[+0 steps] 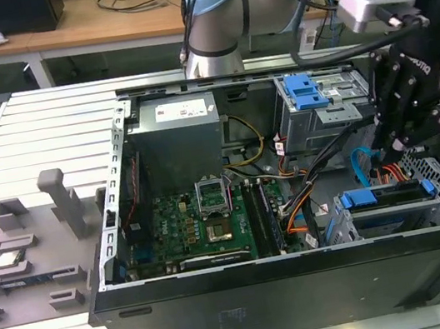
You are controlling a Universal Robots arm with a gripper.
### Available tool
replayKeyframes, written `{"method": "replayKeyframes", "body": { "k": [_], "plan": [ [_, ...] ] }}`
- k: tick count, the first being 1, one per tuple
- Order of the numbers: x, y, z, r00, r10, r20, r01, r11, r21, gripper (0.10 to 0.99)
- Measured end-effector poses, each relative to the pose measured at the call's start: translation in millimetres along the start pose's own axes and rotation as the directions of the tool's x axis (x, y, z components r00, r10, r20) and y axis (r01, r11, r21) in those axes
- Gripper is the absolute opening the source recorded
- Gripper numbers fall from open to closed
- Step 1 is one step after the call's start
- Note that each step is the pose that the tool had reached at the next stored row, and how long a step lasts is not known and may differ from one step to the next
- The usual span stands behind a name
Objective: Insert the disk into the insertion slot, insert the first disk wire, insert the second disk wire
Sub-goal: 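Insert the second disk wire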
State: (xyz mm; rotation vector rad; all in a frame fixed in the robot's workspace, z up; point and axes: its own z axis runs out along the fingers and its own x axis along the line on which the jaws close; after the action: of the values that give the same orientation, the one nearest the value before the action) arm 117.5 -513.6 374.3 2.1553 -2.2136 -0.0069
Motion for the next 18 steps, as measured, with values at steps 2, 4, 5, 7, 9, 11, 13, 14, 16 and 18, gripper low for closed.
{"method": "replayKeyframes", "body": {
  "k": [2, 4, 5, 7, 9, 11, 13, 14, 16, 18],
  "plan": [
    [0.0, 5.7, 4.2, 1.0000, 0.000, -0.0045, 0.000, 1.0000, 0.000, 0.302],
    [0.0, 6.4, 5.4, 1.0000, 0.000, -0.0081, 0.000, 1.0000, 0.000, 0.302],
    [0.0, 6.4, 5.4, 1.0000, 0.000, -0.0081, 0.000, 1.0000, 0.000, 0.302],
    [0.0, 6.4, 5.4, 1.0000, 0.000, -0.0082, 0.000, 1.0000, 0.000, 0.286],
    [0.0, 6.4, 5.4, 1.0000, 0.000, -0.0082, 0.000, 1.0000, 0.000, 0.161],
    [0.0, 6.4, 5.4, 1.0000, 0.000, -0.0083, 0.000, 1.0000, 0.000, 0.161],
    [0.0, 6.4, 5.4, 1.0000, 0.000, -0.0085, 0.000, 1.0000, 0.000, 0.161],
    [0.5, 6.4, 5.5, 1.0000, 0.000, -0.0084, 0.000, 1.0000, 0.000, 0.161],
    [6.0, 6.3, 5.8, 1.0000, 0.001, -0.0085, -0.001, 1.0000, 0.000, 0.161],
    [15.4, 5.9, 8.8, 1.0000, 0.001, -0.0083, -0.001, 1.0000, 0.000, 0.161]
  ]
}}
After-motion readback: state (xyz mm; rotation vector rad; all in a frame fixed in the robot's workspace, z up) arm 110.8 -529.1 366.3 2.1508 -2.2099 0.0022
